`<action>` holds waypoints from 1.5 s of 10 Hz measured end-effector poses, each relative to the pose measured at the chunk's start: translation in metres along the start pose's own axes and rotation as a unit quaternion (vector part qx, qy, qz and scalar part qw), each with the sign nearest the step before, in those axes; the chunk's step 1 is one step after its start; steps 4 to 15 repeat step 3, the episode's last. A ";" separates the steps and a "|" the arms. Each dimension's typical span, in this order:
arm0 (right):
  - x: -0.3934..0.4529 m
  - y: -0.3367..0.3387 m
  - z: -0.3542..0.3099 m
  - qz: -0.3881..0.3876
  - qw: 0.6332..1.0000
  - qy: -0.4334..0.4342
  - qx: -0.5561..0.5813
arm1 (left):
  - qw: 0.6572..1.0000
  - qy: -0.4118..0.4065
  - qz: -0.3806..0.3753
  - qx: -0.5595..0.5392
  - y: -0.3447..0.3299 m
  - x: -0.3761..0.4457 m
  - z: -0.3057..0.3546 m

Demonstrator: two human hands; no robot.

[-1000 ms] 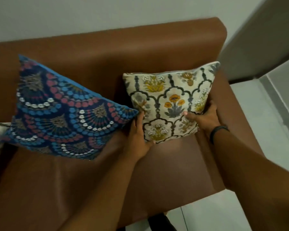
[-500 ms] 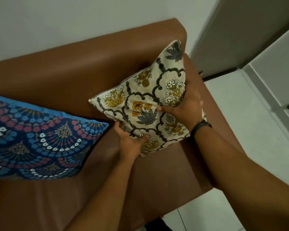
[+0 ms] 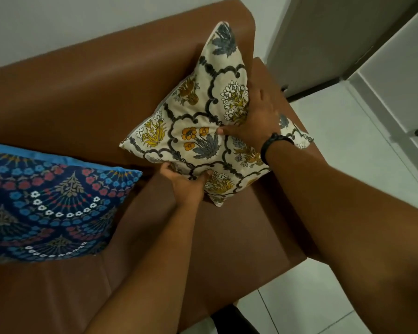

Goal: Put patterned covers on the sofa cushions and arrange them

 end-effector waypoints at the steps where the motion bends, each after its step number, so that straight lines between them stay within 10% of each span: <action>1: -0.004 0.000 0.004 -0.006 1.000 -0.006 -0.001 | 0.999 -0.002 -0.016 0.039 0.003 -0.006 0.002; 3: -0.025 0.011 -0.010 -0.019 0.998 -0.035 -0.048 | 0.967 -0.079 -0.023 0.243 0.052 -0.030 0.048; 15: -0.025 0.011 -0.010 -0.019 0.998 -0.035 -0.048 | 0.967 -0.079 -0.023 0.243 0.052 -0.030 0.048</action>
Point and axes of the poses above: each hand's wrist, its own x-axis towards the middle knuckle, its own y-axis out of the back of the hand, z = x × y, the point moved 10 cm from there along x, towards the middle knuckle, and after that the axes turned 15 degrees about x, right-handed, at the moved point
